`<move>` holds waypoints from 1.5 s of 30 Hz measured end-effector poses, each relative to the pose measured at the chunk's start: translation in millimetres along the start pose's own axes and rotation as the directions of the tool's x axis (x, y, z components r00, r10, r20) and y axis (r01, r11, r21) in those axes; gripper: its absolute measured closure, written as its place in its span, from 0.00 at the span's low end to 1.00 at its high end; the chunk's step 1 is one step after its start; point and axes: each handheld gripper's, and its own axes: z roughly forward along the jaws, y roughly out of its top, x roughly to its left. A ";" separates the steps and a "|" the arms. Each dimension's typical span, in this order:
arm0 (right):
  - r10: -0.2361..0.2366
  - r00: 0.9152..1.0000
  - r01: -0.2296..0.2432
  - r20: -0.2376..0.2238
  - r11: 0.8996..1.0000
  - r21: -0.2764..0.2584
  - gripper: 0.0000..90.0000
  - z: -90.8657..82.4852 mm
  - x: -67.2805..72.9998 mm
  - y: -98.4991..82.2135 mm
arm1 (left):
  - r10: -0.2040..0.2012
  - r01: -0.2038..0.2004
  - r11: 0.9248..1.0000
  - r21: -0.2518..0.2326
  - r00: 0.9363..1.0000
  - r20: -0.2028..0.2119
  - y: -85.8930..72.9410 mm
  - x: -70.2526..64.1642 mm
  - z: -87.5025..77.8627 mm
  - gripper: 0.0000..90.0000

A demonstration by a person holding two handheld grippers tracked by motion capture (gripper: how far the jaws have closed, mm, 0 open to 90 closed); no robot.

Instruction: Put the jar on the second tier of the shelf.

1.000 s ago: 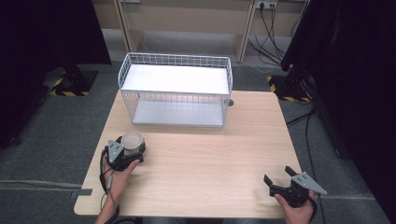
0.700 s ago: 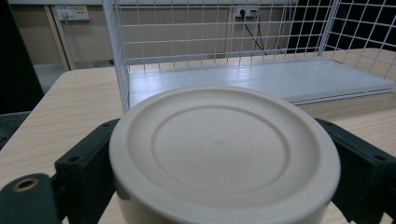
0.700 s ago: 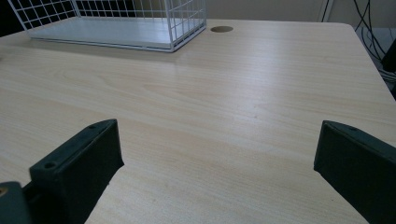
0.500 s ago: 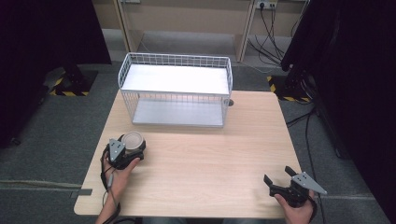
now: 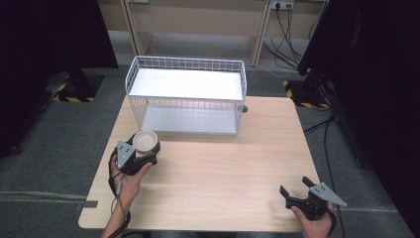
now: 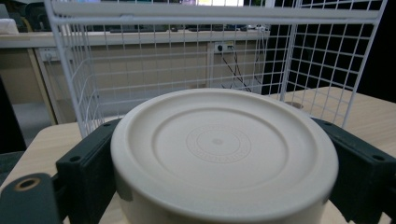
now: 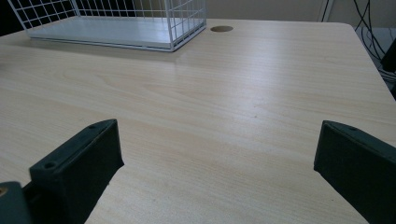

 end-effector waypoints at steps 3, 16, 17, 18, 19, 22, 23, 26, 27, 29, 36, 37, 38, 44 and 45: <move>0.000 1.000 0.000 -0.001 1.000 0.000 0.01 0.0 0.0 0.0 | 0.000 0.000 1.000 -0.010 1.000 0.003 7.4 -1.8 1.4 0.12; 0.001 1.000 -0.001 -0.001 1.000 0.000 0.01 0.1 -0.2 0.0 | 0.031 -0.029 0.997 -0.069 0.999 0.028 55.4 -14.2 13.0 0.12; 0.001 1.000 -0.001 -0.001 1.000 0.000 0.01 0.1 -0.2 0.0 | 0.030 -0.028 0.997 -0.073 0.999 0.029 58.1 -15.0 13.9 0.12; 0.001 1.000 -0.001 -0.001 1.000 0.000 0.01 0.0 -0.2 0.0 | 0.032 -0.030 0.997 -0.075 0.999 0.031 60.8 -15.5 14.6 0.12; 0.001 1.000 -0.001 -0.001 1.000 0.000 0.01 0.0 -0.2 0.0 | 0.033 -0.030 0.996 -0.079 0.999 0.032 63.3 -16.4 15.5 0.12; 0.003 1.000 -0.003 -0.001 1.000 -0.001 0.01 -0.1 -0.3 0.0 | 0.034 -0.031 0.996 -0.083 0.999 0.037 68.0 -17.6 17.4 0.12; 0.003 1.000 -0.003 -0.001 1.000 0.000 0.01 -0.1 -0.3 0.0 | 0.034 -0.030 0.996 -0.089 0.999 0.039 72.4 -18.9 19.1 0.12; 0.003 1.000 -0.003 -0.002 1.000 0.000 0.01 -0.1 -0.4 0.0 | 0.039 -0.035 0.995 -0.095 0.998 0.040 77.2 -20.2 20.9 0.12; 0.004 1.000 -0.004 -0.002 1.000 0.000 0.01 -0.1 -0.4 0.0 | 0.040 -0.036 0.995 -0.098 0.998 0.040 79.8 -20.8 21.8 0.12; 0.003 1.000 -0.003 -0.002 1.000 0.000 0.01 -0.1 -0.3 0.0 | 0.043 -0.039 0.993 -0.107 0.998 0.042 87.8 -22.1 24.4 0.12; 0.001 1.000 -0.001 -0.002 1.000 -0.001 0.01 0.0 -0.2 0.0 | 0.049 -0.044 0.992 -0.115 0.998 0.045 103.7 -23.1 30.0 0.12; 0.001 1.000 -0.001 -0.002 1.000 0.000 0.01 -0.1 -0.2 0.0 | 0.050 -0.045 0.992 -0.117 0.998 0.045 105.6 -23.2 30.7 0.12; 0.001 1.000 -0.001 -0.002 1.000 0.000 0.01 -0.1 -0.2 0.0 | 0.051 -0.045 0.992 -0.117 0.998 0.046 107.5 -23.3 31.4 0.12; 0.001 1.000 -0.001 -0.003 1.000 0.000 0.01 -0.1 -0.3 0.0 | 0.054 -0.049 0.991 -0.121 0.998 0.044 116.2 -23.4 35.3 0.12; 0.002 1.000 -0.002 -0.002 1.000 0.000 0.01 -0.2 -0.2 0.0 | 0.058 -0.052 0.991 -0.124 0.997 0.045 119.4 -23.6 37.0 0.12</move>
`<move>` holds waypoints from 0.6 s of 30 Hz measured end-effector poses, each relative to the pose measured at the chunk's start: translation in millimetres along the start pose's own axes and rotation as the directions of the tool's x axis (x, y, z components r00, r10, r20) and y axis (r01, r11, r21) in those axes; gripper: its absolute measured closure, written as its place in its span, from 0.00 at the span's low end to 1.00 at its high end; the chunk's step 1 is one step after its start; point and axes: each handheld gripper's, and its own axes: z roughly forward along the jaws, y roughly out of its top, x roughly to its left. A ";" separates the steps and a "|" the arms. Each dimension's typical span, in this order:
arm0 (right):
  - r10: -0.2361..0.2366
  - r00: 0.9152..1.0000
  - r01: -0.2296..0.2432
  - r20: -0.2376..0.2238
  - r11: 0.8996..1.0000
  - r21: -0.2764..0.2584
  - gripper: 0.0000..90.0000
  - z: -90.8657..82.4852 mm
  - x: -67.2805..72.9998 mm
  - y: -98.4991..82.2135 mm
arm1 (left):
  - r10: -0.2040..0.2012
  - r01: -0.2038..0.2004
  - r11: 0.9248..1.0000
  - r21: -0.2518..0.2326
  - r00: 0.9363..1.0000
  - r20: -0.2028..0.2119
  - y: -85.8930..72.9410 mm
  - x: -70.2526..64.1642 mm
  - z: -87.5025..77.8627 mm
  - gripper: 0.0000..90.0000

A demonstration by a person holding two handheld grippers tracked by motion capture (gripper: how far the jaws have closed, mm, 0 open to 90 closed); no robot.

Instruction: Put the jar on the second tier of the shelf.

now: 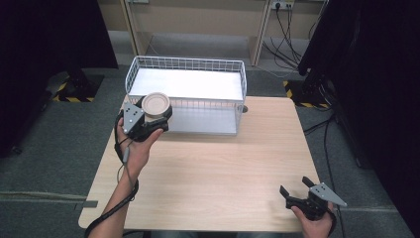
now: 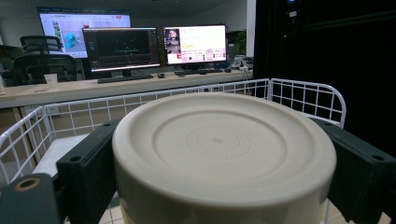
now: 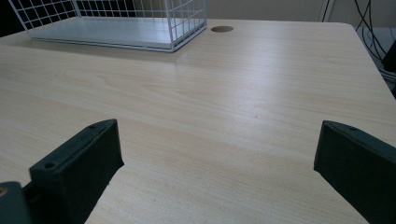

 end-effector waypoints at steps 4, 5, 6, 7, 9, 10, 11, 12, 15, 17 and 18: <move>0.000 1.000 0.000 0.000 1.000 0.000 0.01 0.0 0.0 0.0 | 0.004 -0.004 1.000 -0.001 1.000 -0.003 4.2 0.3 2.7 0.12; 0.000 1.000 0.000 0.000 1.000 0.000 0.01 0.0 0.0 0.0 | 0.000 0.000 1.000 -0.001 1.000 -0.003 6.5 0.8 4.8 0.12; 0.000 1.000 0.000 0.000 1.000 0.000 0.01 0.0 0.0 0.0 | 0.000 0.000 1.000 -0.001 1.000 -0.003 6.5 0.8 4.8 0.12; 0.000 1.000 0.000 0.000 1.000 0.000 0.01 0.0 0.0 0.0 | 0.001 -0.001 1.000 0.000 1.000 -0.003 7.6 1.1 5.9 0.12; 0.003 1.000 -0.003 0.001 1.000 -0.001 0.01 0.0 0.0 0.0 | 0.002 -0.002 1.000 0.000 1.000 -0.005 9.7 1.6 8.0 0.12; 0.003 1.000 -0.003 0.001 1.000 0.000 0.01 0.0 0.0 0.0 | 0.001 -0.001 1.000 0.000 1.000 -0.006 10.8 2.0 8.9 0.12; 0.003 1.000 -0.003 0.000 1.000 -0.001 0.01 -0.1 -0.1 0.0 | 0.000 0.000 1.000 -0.002 1.000 -0.006 11.9 2.1 9.9 0.12; 0.003 1.000 -0.003 0.000 1.000 -0.001 0.01 -0.1 -0.1 0.0 | 0.002 -0.002 1.000 -0.002 1.000 -0.006 13.1 2.3 10.6 0.12; 0.002 1.000 -0.002 0.001 1.000 0.001 0.01 0.1 0.0 0.1 | 0.006 -0.006 1.000 -0.003 1.000 -0.005 17.7 1.9 13.9 0.12; 0.001 1.000 -0.001 0.001 1.000 0.001 0.01 0.2 0.0 0.1 | 0.007 -0.007 1.000 -0.003 1.000 -0.004 19.0 1.8 14.8 0.12; 0.000 1.000 0.000 0.001 1.000 0.002 0.01 0.3 0.2 0.1 | 0.007 -0.007 1.000 -0.005 1.000 -0.004 20.3 1.7 15.7 0.12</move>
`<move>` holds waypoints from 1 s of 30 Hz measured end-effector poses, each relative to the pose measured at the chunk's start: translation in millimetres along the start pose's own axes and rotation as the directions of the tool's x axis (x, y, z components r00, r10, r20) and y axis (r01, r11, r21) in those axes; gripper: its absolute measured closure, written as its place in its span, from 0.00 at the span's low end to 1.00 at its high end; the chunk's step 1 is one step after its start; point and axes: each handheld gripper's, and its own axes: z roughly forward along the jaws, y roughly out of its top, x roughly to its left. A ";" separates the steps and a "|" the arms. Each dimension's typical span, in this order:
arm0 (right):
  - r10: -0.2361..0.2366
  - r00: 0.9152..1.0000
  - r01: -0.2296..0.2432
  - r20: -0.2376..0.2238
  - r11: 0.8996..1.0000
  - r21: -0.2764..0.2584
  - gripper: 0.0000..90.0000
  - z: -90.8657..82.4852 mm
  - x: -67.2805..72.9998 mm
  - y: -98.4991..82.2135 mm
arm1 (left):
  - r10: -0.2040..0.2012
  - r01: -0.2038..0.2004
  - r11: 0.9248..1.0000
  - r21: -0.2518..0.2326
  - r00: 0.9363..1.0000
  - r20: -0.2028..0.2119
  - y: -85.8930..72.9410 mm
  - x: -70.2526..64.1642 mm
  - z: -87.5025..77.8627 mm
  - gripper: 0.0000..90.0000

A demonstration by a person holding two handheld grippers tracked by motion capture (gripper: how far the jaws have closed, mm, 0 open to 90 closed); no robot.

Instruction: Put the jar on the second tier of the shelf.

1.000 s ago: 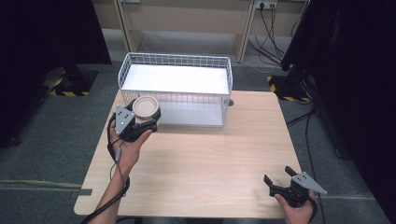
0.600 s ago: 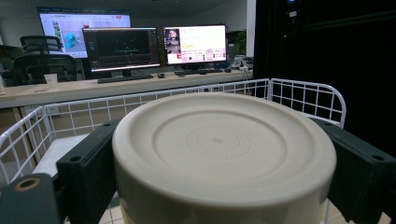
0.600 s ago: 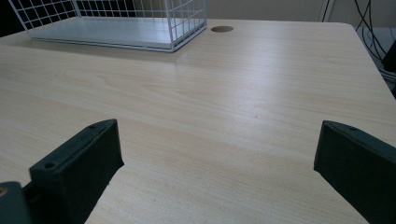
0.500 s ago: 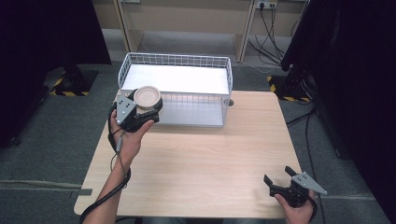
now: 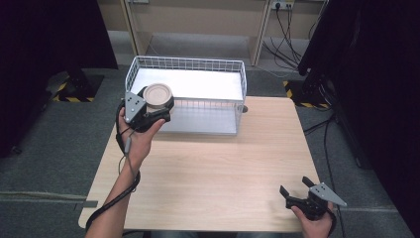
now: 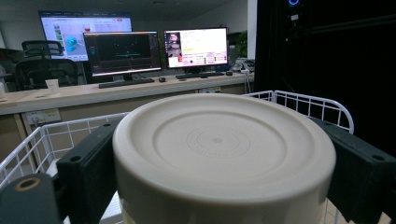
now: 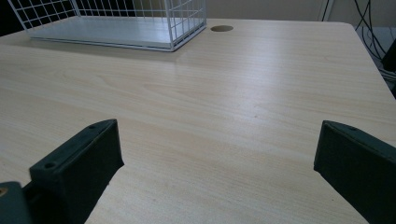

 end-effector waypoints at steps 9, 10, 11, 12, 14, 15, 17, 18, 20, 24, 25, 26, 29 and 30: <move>0.001 1.000 -0.001 0.002 1.000 -0.002 0.01 -0.3 0.2 -0.1 | 0.003 -0.003 1.000 -0.007 1.000 -0.001 10.6 -0.2 10.2 0.12; 0.000 1.000 0.000 0.002 1.000 -0.002 0.01 -0.3 0.2 -0.1 | 0.002 -0.002 1.000 -0.007 1.000 -0.001 12.0 -0.6 13.3 0.12; 0.001 1.000 -0.001 0.002 1.000 -0.003 0.01 -0.4 0.2 -0.2 | 0.002 -0.002 1.000 -0.007 1.000 -0.001 12.7 -0.7 14.8 0.12; 0.001 1.000 -0.001 0.002 1.000 -0.004 0.01 -0.4 0.1 -0.2 | 0.002 -0.002 1.000 -0.007 1.000 -0.001 12.7 -0.7 14.8 0.12; 0.002 1.000 -0.002 0.001 1.000 -0.004 0.01 -0.4 0.1 -0.2 | -0.002 0.002 1.000 -0.007 1.000 0.000 14.5 -1.5 19.5 0.12; 0.001 1.000 -0.001 0.001 1.000 -0.004 0.01 -0.4 0.1 -0.2 | -0.002 0.002 1.000 -0.006 1.000 0.001 15.1 -1.9 21.2 0.12; 0.001 1.000 -0.001 0.001 1.000 -0.004 0.01 -0.3 0.2 -0.2 | -0.001 0.001 1.000 -0.004 1.000 0.001 16.3 -2.4 24.5 0.12; 0.001 1.000 -0.001 0.001 1.000 -0.003 0.01 -0.4 0.2 -0.2 | -0.001 0.001 1.000 -0.004 1.000 0.001 16.3 -2.4 24.5 0.12; 0.000 1.000 0.000 0.001 1.000 -0.003 0.01 -0.4 0.2 -0.2 | -0.001 0.001 1.000 -0.003 1.000 0.000 17.6 -2.3 27.6 0.12; 0.001 1.000 -0.001 0.000 1.000 -0.005 0.01 -0.5 0.0 -0.3 | -0.008 0.008 1.000 -0.005 1.000 -0.002 19.6 -1.7 33.9 0.12; 0.001 1.000 -0.001 0.000 1.000 -0.005 0.01 -0.6 0.0 -0.3 | -0.005 0.005 1.000 -0.004 1.000 -0.005 20.0 -1.3 35.3 0.12; 0.002 1.000 -0.002 0.000 1.000 -0.006 0.01 -0.6 -0.1 -0.3 | -0.004 0.004 1.000 -0.003 1.000 -0.007 20.3 -0.9 36.8 0.12; 0.002 1.000 -0.002 0.000 1.000 -0.006 0.01 -0.7 0.0 -0.3 | -0.015 0.015 1.000 -0.005 1.000 -0.011 20.9 0.8 40.8 0.12; 0.002 1.000 -0.002 0.000 1.000 -0.007 0.01 -0.7 -0.1 -0.3 | -0.017 0.017 1.000 -0.005 1.000 -0.012 21.2 1.3 42.2 0.12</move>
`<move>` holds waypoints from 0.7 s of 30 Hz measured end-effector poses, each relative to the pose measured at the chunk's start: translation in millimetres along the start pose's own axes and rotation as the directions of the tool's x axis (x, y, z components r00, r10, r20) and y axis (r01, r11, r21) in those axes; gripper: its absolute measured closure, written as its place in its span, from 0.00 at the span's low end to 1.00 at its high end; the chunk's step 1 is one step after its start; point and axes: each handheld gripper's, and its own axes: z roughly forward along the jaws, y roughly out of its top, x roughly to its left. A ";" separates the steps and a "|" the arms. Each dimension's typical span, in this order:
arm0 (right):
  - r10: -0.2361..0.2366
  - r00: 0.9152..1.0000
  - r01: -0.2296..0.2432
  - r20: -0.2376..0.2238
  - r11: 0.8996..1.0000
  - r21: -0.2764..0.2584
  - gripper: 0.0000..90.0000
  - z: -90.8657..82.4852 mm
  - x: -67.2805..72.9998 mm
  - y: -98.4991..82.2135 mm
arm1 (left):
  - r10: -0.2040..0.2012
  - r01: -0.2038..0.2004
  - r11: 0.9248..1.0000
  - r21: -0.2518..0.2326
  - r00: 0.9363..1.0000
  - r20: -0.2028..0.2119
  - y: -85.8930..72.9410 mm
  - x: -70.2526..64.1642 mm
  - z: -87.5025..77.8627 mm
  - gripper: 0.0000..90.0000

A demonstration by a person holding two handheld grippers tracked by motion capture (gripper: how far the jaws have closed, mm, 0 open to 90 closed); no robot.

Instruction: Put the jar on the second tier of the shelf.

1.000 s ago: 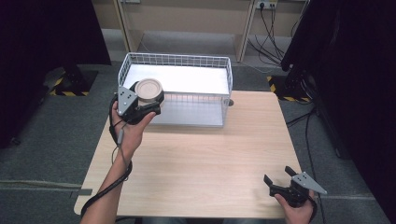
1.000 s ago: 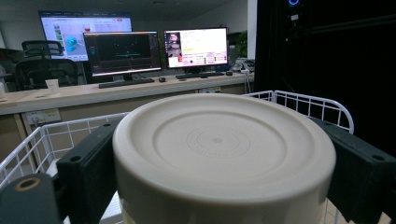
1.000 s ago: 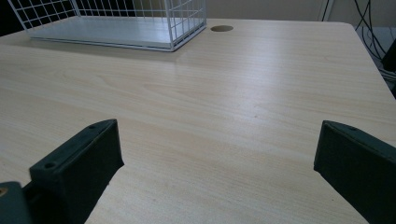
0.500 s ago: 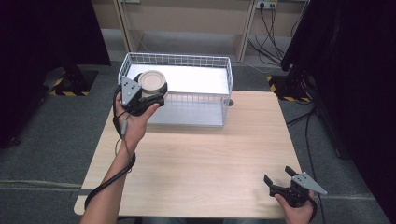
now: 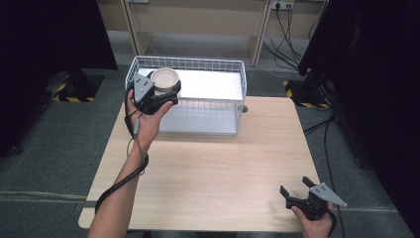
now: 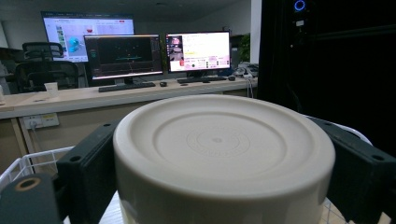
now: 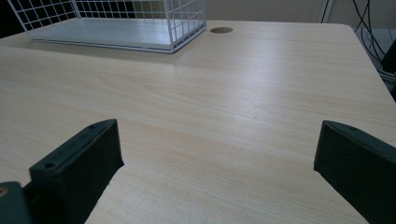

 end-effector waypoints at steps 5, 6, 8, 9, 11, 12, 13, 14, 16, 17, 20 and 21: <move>0.002 1.000 -0.002 0.001 1.000 0.000 0.01 0.1 0.1 0.0 | -0.005 0.005 1.000 0.003 1.000 -0.015 1.7 3.3 9.4 0.12; 0.002 1.000 -0.002 0.002 1.000 0.001 0.01 0.1 0.1 0.0 | -0.006 0.006 1.000 0.004 1.000 -0.019 2.0 4.1 11.7 0.12; 0.002 1.000 -0.002 0.002 1.000 0.001 0.01 0.1 0.0 0.1 | -0.009 0.009 1.000 0.007 0.999 -0.034 3.6 6.7 18.2 0.12; 0.003 1.000 -0.003 0.001 1.000 0.001 0.01 0.1 0.0 0.1 | -0.009 0.009 1.000 0.007 0.999 -0.038 4.2 7.6 20.3 0.12; 0.004 1.000 -0.004 0.001 1.000 0.000 0.01 0.0 -0.1 0.0 | -0.011 0.012 1.000 0.007 0.999 -0.042 4.9 8.6 22.3 0.12; 0.004 1.000 -0.004 0.001 1.000 0.000 0.01 0.0 -0.1 0.0 | -0.012 0.012 1.000 0.008 0.999 -0.046 5.6 9.4 24.3 0.12; 0.004 1.000 -0.004 0.001 1.000 0.000 0.01 0.0 -0.2 0.0 | -0.008 0.009 1.000 0.010 0.999 -0.054 6.6 10.5 27.5 0.12; 0.004 1.000 -0.004 0.000 1.000 0.000 0.01 0.0 -0.2 0.0 | -0.005 0.006 1.000 0.012 0.998 -0.059 7.1 11.3 29.7 0.12; 0.003 1.000 -0.003 0.000 1.000 0.000 0.01 0.0 -0.1 0.0 | -0.005 0.006 1.000 0.015 0.998 -0.068 7.4 12.9 33.2 0.12; 0.003 1.000 -0.003 0.000 1.000 0.000 0.01 0.0 -0.1 0.0 | -0.010 0.011 1.000 0.015 0.997 -0.073 7.2 14.2 35.7 0.12; 0.002 1.000 -0.002 0.000 1.000 0.000 0.01 0.1 -0.1 0.0 | -0.007 0.009 1.000 0.021 0.996 -0.083 5.3 17.2 42.2 0.12; 0.002 1.000 -0.002 0.000 1.000 0.000 0.01 0.1 -0.1 0.1 | -0.005 0.007 1.000 0.027 0.996 -0.087 4.4 18.4 44.6 0.12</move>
